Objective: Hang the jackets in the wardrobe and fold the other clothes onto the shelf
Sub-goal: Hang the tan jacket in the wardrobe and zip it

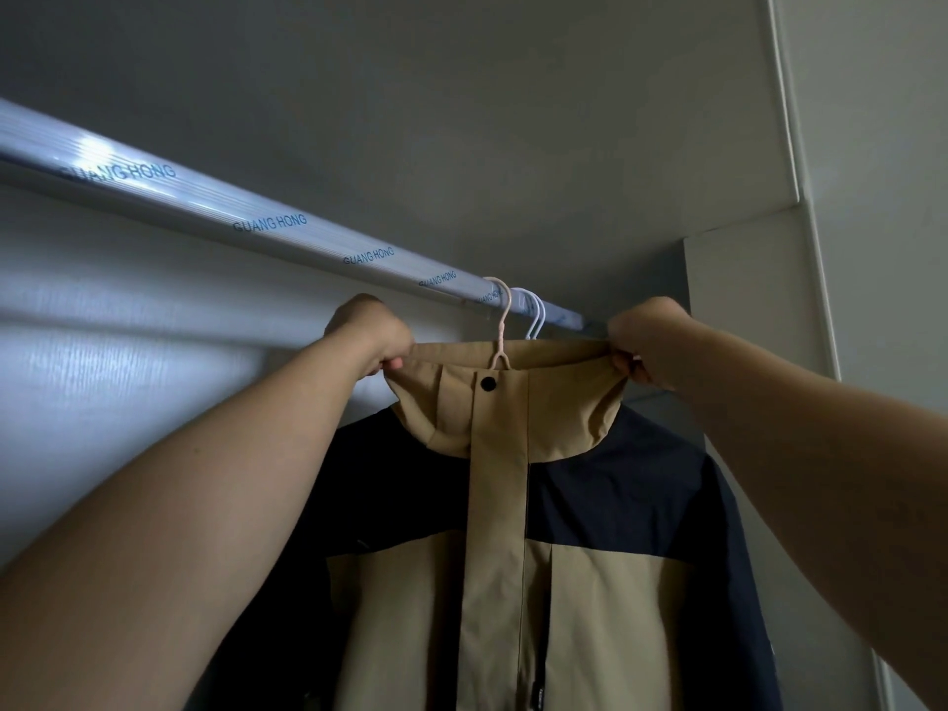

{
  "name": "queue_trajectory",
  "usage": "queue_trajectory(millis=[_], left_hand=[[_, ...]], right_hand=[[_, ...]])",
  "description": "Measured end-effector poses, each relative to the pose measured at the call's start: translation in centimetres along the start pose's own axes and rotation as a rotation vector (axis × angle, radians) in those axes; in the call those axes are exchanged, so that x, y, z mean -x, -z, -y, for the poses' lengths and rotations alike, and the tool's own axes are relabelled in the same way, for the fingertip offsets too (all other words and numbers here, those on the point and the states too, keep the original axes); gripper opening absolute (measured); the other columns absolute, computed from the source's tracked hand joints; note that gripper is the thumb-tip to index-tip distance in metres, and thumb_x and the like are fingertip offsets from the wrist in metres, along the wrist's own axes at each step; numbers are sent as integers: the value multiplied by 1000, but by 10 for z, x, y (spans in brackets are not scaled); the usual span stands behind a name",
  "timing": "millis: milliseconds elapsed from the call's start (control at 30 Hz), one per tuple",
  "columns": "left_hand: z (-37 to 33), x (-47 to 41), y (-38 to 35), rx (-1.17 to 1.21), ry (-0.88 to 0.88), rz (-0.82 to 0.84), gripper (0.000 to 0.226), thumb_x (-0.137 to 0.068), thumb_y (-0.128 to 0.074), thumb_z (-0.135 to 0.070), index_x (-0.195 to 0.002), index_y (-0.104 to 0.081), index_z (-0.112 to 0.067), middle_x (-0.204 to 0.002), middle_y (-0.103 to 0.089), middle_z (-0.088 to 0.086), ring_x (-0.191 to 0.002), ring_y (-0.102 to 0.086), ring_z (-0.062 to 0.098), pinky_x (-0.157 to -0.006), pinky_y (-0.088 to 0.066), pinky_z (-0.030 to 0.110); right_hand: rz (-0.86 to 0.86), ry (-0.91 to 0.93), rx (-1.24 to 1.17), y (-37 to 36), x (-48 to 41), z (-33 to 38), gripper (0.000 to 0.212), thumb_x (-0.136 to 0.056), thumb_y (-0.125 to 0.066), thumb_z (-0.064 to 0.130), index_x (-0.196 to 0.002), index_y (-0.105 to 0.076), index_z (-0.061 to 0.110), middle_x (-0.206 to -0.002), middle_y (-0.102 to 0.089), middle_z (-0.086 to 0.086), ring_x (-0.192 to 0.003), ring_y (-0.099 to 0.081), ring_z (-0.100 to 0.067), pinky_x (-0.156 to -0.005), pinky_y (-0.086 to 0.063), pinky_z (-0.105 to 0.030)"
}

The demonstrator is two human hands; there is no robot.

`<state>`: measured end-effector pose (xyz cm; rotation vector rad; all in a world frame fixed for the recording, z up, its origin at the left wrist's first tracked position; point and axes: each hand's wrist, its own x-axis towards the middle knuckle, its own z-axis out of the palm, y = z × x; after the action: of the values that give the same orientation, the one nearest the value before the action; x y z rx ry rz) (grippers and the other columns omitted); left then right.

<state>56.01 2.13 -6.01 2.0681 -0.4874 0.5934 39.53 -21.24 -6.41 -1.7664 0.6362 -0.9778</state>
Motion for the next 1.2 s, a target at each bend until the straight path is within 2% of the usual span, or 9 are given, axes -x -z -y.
queue_trajectory(millis=[133,233,400,500,567,700,833,1067,1200], left_hand=[[11,1,-5,239,22,110,25,-83,-53,-4,-84,-76,-12,-54,-55,3,-37,-40,12,-39,-30,14],[31,8,-2,406,73,271,13,-83,-50,-15,-80,-63,-14,-64,-60,2,-37,-44,13,-39,-28,16],[86,20,-1,580,-75,424,55,-93,-50,-66,-84,-76,-18,-85,-77,1,-80,-67,19,-76,-47,26],[117,24,-11,246,-307,204,77,-74,-47,-92,-69,-68,-18,-68,-64,-11,-70,-62,9,-73,-45,31],[131,25,-20,-44,-433,-42,83,-74,-29,-97,-56,-43,-18,-47,-39,-9,-47,-42,8,-57,-36,33],[149,27,-33,-150,-444,-355,85,-88,-16,-86,-51,-37,-13,-43,-45,0,-46,-48,18,-49,-35,32],[148,24,-33,-233,-370,-458,82,-96,-13,-74,-47,-37,-12,-46,-45,2,-50,-45,27,-54,-39,37],[149,34,-26,-302,-399,-492,73,-100,-18,-61,-45,-32,-15,-45,-39,2,-54,-44,34,-55,-36,37],[150,38,-27,-300,-399,-479,71,-99,-19,-60,-45,-31,-15,-45,-38,2,-57,-48,37,-56,-38,39]], right_hand=[[25,-59,-56,-1,3,-4,26,-103,-51,17,-79,-50,4,-67,-49,-10,-22,-44,-15,-28,-34,-16],[23,57,5,-1,10,-16,16,-94,-57,16,-84,-58,3,-69,-57,-12,-30,-48,-17,-34,-38,-19],[15,315,55,14,15,-57,41,-91,-51,52,-85,-71,16,-87,-75,-7,-61,-67,-20,-49,-49,-24],[-48,495,456,13,20,-92,71,-93,-25,75,-77,-67,20,-80,-66,-2,-77,-61,-24,-74,-49,-37],[-90,596,587,8,24,-110,67,-94,-16,76,-76,-57,26,-74,-56,5,-71,-53,-20,-68,-43,-37],[-242,762,824,4,30,-128,51,-100,-7,69,-79,-33,30,-65,-48,7,-54,-45,-14,-50,-32,-32],[-326,831,840,10,30,-134,41,-101,-4,67,-83,-25,36,-59,-37,8,-49,-33,-16,-51,-30,-33],[-337,850,822,14,21,-134,60,-99,-7,70,-88,-46,26,-87,-64,-19,-80,-61,-44,-66,-39,-39],[-317,880,836,14,24,-132,58,-98,-8,69,-85,-42,24,-67,-48,-8,-74,-60,-43,-63,-40,-39]])
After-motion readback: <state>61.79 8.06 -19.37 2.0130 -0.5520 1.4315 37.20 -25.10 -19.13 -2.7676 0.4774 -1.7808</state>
